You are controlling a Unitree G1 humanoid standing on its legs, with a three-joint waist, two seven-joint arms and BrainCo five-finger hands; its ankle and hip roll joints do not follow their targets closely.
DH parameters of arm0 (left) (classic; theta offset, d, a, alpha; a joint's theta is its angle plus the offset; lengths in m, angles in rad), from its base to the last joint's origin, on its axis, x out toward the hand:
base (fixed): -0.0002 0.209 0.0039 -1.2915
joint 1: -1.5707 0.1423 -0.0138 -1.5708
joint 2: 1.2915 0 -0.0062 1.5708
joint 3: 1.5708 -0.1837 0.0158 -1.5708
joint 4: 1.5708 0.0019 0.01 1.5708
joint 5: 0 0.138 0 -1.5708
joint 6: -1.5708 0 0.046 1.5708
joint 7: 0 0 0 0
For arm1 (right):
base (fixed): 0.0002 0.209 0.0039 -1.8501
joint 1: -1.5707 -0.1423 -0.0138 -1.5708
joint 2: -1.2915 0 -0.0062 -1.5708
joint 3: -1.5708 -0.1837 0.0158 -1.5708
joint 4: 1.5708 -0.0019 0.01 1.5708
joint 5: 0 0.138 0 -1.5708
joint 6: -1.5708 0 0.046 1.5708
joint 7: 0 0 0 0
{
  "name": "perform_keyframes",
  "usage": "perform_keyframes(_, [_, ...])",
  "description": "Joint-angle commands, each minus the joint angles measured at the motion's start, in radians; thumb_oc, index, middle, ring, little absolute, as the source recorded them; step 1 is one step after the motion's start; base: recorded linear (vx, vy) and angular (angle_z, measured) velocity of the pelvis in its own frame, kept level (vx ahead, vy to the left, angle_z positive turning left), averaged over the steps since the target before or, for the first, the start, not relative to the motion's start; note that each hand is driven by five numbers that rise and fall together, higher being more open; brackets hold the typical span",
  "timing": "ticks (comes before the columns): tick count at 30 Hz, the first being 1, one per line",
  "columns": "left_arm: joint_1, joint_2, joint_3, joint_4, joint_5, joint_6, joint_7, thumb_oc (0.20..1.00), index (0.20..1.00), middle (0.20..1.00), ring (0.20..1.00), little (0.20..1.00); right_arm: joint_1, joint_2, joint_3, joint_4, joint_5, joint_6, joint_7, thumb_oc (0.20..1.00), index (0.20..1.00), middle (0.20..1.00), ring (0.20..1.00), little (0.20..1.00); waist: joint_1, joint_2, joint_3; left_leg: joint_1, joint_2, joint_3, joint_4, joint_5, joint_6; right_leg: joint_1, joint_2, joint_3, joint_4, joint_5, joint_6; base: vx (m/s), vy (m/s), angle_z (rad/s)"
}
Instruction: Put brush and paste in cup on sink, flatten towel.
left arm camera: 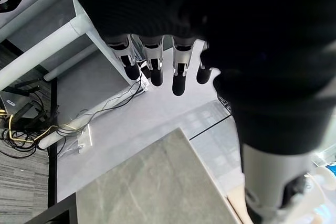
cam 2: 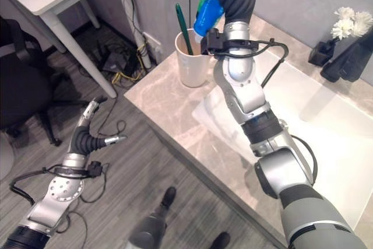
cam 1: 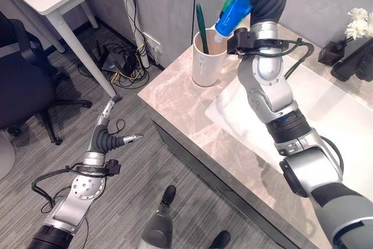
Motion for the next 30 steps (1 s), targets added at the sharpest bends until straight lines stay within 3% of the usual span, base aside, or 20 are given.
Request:
perform_keyframes(1, [-0.025, 0.038, -0.031, -0.03, 0.001, -0.036, 0.009, 1.0, 1.0, 1.0, 1.0, 1.0, -0.095, -0.042, 0.007, -0.006, -0.035, -0.039, 0.003, 0.2, 0.2, 0.2, 0.2, 0.2, 0.006, -0.024, -0.024, 0.013, -0.038, -0.017, -0.016, -0.026, 0.017, 0.084, -0.099, -0.004, -0.001, 0.149, 0.089, 0.0, 0.0, 0.0])
perform_keyframes(25, [-0.05, 0.042, -0.097, 0.0, 0.02, -0.035, 0.004, 1.0, 1.0, 1.0, 1.0, 1.0, -0.062, -0.018, 0.016, 0.105, -0.074, -0.021, -0.015, 0.2, 0.2, 0.2, 0.2, 0.2, 0.016, -0.033, -0.007, -0.012, -0.039, -0.022, -0.016, -0.02, 0.019, 0.062, -0.1, 0.0, -0.001, 0.155, 0.089, 0.0, 0.001, 0.0])
perform_keyframes(26, [-0.05, 0.044, -0.097, 0.0, 0.021, -0.036, 0.003, 1.0, 1.0, 1.0, 1.0, 1.0, -0.064, -0.024, 0.023, 0.104, -0.072, -0.018, -0.009, 0.426, 0.426, 0.426, 0.426, 0.426, 0.015, -0.034, -0.007, -0.012, -0.039, -0.021, -0.016, -0.02, 0.019, 0.061, -0.1, 0.0, -0.001, 0.155, 0.089, 0.0, 0.0, 0.0])
perform_keyframes(27, [-0.05, 0.046, -0.1, -0.001, 0.021, -0.036, 0.001, 1.0, 1.0, 1.0, 1.0, 1.0, -0.065, -0.029, 0.028, 0.102, -0.07, -0.017, -0.005, 0.718, 0.718, 0.718, 0.718, 0.718, 0.016, -0.035, -0.007, -0.013, -0.038, -0.022, -0.016, -0.019, 0.018, 0.061, -0.1, 0.0, -0.001, 0.154, 0.089, 0.0, 0.0, 0.0])
perform_keyframes(28, [-0.049, 0.048, -0.1, -0.001, 0.022, -0.035, 0.001, 1.0, 1.0, 1.0, 1.0, 1.0, -0.064, -0.03, 0.028, 0.106, -0.067, -0.017, -0.005, 0.777, 0.777, 0.777, 0.777, 0.777, 0.016, -0.035, -0.008, -0.014, -0.038, -0.022, -0.016, -0.02, 0.018, 0.061, -0.1, 0.0, -0.001, 0.154, 0.089, 0.0, 0.0, 0.0])
perform_keyframes(29, [-0.05, 0.048, -0.1, 0.001, 0.02, -0.035, 0.001, 1.0, 1.0, 1.0, 1.0, 1.0, -0.064, -0.031, 0.027, 0.107, -0.067, -0.019, -0.006, 1.0, 1.0, 1.0, 1.0, 1.0, 0.016, -0.036, -0.008, -0.015, -0.038, -0.022, -0.016, -0.019, 0.019, 0.06, -0.1, -0.001, -0.001, 0.154, 0.089, 0.0, 0.0, 0.0])
perform_keyframes(30, [-0.05, 0.047, -0.1, 0.002, 0.018, -0.035, 0.001, 1.0, 1.0, 1.0, 1.0, 1.0, -0.064, -0.031, 0.027, 0.105, -0.066, -0.02, -0.005, 1.0, 1.0, 1.0, 1.0, 1.0, 0.016, -0.037, -0.008, -0.015, -0.039, -0.022, -0.016, -0.019, 0.019, 0.06, -0.1, -0.001, -0.001, 0.154, 0.089, 0.0, 0.0, 0.0])
